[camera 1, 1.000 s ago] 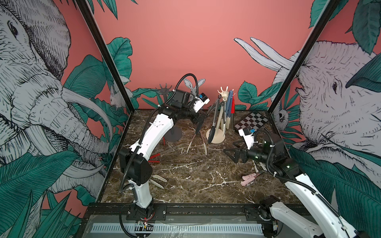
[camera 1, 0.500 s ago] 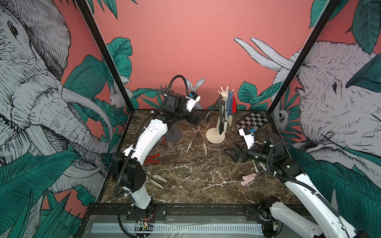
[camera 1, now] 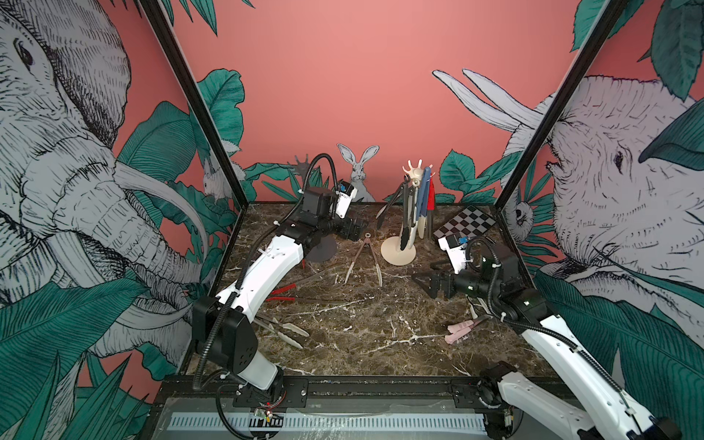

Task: Hang food tongs on kitchen utensil racks
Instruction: Pick up the food tongs from the center of the board.

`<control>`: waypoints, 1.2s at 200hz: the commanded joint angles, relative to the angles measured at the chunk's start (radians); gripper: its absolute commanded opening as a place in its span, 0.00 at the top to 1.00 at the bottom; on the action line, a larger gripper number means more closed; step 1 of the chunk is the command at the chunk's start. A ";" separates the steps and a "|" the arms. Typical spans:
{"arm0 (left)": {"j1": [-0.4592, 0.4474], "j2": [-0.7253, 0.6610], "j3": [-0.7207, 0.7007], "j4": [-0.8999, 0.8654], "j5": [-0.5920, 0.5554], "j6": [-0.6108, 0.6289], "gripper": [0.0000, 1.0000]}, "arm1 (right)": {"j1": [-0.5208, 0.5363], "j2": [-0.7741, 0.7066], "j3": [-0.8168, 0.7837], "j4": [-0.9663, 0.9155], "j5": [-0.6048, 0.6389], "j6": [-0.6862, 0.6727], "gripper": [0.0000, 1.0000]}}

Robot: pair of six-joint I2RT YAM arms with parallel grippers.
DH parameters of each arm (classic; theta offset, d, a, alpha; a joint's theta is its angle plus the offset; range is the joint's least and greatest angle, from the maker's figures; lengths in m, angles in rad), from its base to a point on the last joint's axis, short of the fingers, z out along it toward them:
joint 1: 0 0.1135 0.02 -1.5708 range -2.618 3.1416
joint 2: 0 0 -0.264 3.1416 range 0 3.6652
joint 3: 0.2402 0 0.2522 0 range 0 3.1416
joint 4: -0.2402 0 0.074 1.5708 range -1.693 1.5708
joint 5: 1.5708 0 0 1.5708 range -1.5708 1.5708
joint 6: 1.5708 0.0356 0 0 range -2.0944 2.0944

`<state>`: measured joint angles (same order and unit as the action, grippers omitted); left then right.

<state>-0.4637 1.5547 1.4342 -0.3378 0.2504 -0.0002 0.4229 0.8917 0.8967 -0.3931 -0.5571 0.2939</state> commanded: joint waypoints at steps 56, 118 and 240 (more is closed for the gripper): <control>-0.001 0.145 0.015 -0.124 -0.149 -0.094 0.26 | -0.002 0.021 0.029 0.046 0.004 0.027 0.01; -0.026 0.312 0.096 -0.191 -0.211 -0.114 0.40 | -0.001 0.021 0.022 0.047 0.026 0.050 0.01; -0.031 0.551 0.276 -0.309 -0.233 -0.113 0.56 | -0.001 0.023 0.028 0.040 0.057 0.059 0.01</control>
<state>-0.4923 2.0941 1.6741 -0.5961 0.0246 -0.1040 0.4229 0.9165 0.8967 -0.3794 -0.5148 0.3519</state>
